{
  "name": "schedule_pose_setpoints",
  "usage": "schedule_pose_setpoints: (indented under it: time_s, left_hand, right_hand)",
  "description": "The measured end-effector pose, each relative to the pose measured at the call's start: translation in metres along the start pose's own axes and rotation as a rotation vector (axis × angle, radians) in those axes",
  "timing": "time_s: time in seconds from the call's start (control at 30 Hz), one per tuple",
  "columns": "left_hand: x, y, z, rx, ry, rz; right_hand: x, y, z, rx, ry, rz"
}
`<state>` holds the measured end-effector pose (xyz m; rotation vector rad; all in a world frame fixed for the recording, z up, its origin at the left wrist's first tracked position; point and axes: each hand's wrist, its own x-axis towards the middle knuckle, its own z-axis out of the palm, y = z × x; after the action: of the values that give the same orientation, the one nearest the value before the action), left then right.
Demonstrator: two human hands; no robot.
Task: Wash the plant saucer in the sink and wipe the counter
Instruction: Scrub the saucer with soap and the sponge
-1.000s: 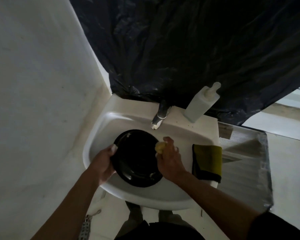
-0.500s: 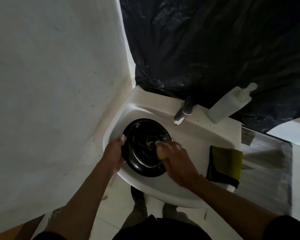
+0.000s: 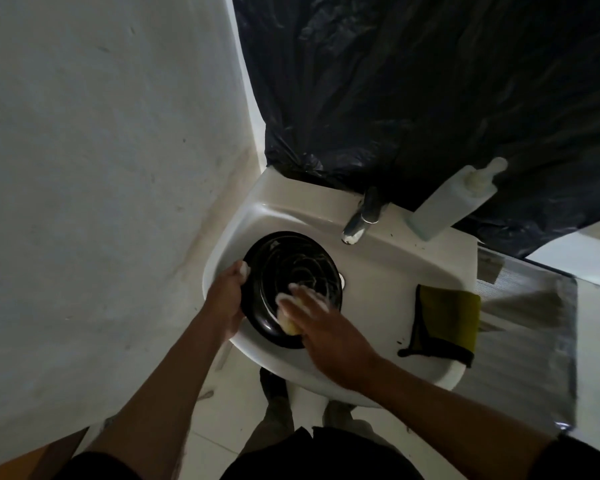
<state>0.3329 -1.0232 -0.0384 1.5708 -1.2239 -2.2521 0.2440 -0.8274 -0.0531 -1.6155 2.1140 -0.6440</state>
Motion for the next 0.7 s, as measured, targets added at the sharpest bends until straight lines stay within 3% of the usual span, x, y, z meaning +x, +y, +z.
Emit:
schedule_pose_setpoints:
  time_s: [0.2, 0.27, 0.4, 0.53, 0.6, 0.7]
  left_hand:
    - [-0.001, 0.001, -0.009, 0.052, -0.021, -0.029]
    - [-0.004, 0.000, -0.003, 0.135, -0.057, -0.021]
    - [-0.010, -0.001, 0.012, 0.218, -0.099, 0.031]
    - [-0.008, 0.007, 0.007, 0.153, -0.070, 0.050]
    - [-0.006, 0.011, -0.003, 0.108, -0.039, 0.050]
    - [-0.003, 0.014, -0.015, 0.051, -0.032, 0.052]
  right_hand:
    - [-0.002, 0.052, -0.013, 0.173, 0.217, 0.485]
    - [0.014, 0.041, -0.016, 0.187, 0.246, 0.542]
    - [0.034, -0.002, -0.013, 0.106, 0.318, 0.252]
    - [0.012, -0.025, -0.004, 0.085, 0.205, -0.053]
    - [-0.007, -0.017, -0.002, 0.044, 0.130, -0.081]
    - [-0.021, 0.013, -0.005, 0.053, 0.146, 0.120]
